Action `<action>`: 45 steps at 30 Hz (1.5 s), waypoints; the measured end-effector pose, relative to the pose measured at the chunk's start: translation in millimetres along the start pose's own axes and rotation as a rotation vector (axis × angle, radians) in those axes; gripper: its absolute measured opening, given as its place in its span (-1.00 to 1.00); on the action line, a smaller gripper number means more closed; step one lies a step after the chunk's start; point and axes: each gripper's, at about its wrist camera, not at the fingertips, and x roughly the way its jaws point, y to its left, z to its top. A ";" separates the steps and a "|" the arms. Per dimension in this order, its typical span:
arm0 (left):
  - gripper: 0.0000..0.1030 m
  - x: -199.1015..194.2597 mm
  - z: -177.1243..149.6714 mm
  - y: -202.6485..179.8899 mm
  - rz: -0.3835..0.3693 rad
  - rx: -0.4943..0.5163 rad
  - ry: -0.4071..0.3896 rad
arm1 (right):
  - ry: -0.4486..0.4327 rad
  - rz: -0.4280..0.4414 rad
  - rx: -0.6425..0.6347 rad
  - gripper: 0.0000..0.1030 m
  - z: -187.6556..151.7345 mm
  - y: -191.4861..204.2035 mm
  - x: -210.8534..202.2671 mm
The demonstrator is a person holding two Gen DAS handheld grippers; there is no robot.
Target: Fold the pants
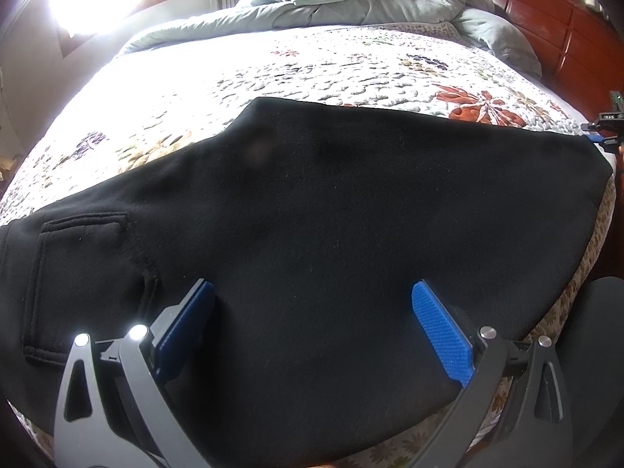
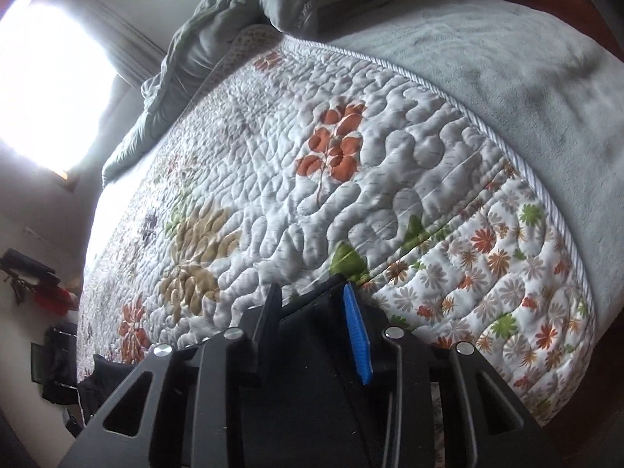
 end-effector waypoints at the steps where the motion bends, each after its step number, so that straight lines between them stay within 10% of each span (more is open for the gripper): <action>1: 0.96 0.2 0.1 0.0 -0.001 0.000 0.000 | 0.010 0.011 0.000 -0.36 -0.3 0.4 1.5; 7: 0.96 0.8 0.0 0.2 0.001 -0.003 -0.001 | -0.025 0.009 -0.002 -0.95 -5.9 -6.3 -2.9; 20: 0.96 -0.1 -1.1 0.3 0.006 -0.004 -0.005 | -0.065 0.022 0.049 -0.94 -3.4 -13.6 7.6; 27: 0.96 -0.5 -0.4 1.2 0.001 -0.007 -0.005 | -0.216 0.110 0.211 0.04 -42.6 -39.7 -60.3; 35: 0.96 -1.4 0.0 1.3 -0.002 -0.009 -0.003 | -0.226 0.300 0.509 0.10 -133.6 -89.0 -43.3; 45: 0.95 -1.2 0.8 -0.4 0.003 -0.020 0.007 | -0.264 0.426 0.534 0.10 -132.5 -69.4 -22.2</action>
